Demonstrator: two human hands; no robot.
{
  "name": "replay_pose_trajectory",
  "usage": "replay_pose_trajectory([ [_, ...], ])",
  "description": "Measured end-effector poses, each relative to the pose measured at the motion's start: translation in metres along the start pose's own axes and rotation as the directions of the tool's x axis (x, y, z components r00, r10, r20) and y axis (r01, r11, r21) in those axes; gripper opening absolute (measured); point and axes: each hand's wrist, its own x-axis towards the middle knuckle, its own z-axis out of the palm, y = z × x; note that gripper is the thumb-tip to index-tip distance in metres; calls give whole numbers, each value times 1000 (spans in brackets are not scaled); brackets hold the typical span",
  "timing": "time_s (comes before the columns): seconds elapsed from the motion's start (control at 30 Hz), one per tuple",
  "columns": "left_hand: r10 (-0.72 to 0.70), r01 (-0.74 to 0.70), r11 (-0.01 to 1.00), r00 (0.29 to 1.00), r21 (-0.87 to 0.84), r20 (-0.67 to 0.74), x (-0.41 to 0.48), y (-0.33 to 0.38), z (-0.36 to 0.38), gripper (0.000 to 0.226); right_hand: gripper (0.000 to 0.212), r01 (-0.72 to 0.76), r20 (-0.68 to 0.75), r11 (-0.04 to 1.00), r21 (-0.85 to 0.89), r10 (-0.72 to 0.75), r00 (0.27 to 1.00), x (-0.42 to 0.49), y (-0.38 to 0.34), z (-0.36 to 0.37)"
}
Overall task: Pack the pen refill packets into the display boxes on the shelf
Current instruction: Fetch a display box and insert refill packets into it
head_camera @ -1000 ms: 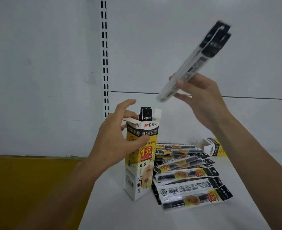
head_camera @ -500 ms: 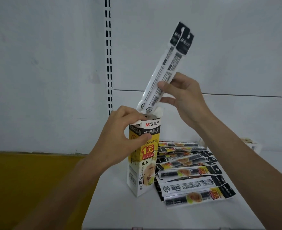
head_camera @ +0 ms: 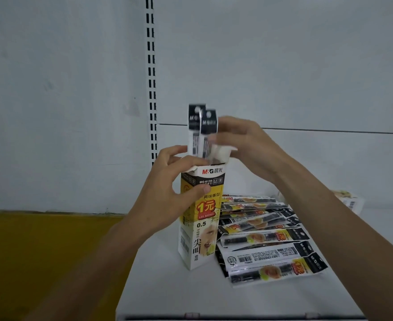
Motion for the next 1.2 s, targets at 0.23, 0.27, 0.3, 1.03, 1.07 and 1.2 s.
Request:
replay_pose_trajectory([
  [0.23,13,-12,999,1000,30,-14,-1,-1,2,56,12,37,23,970,-240,-32,999,2,2,2],
  [0.27,15,-15,1000,1000,23,-15,-1,0,2,63,11,16,35,965,-262,-7,999,2,3,2],
  [0.3,26,-26,1000,1000,11,-17,0,1,2,70,14,5,32,971,-240,3,999,2,4,2],
  [1.03,34,-28,999,990,44,-140,4,-20,2,39,32,86,-57,974,-209,-100,993,-7,24,2],
  [1.07,24,-16,999,987,50,-159,4,-22,1,39,28,81,-135,979,-186,-107,985,-7,34,-6],
  [1.2,16,-9,999,986,44,-168,4,-25,0,44,30,-164,12,711,-684,236,972,-13,79,-33],
])
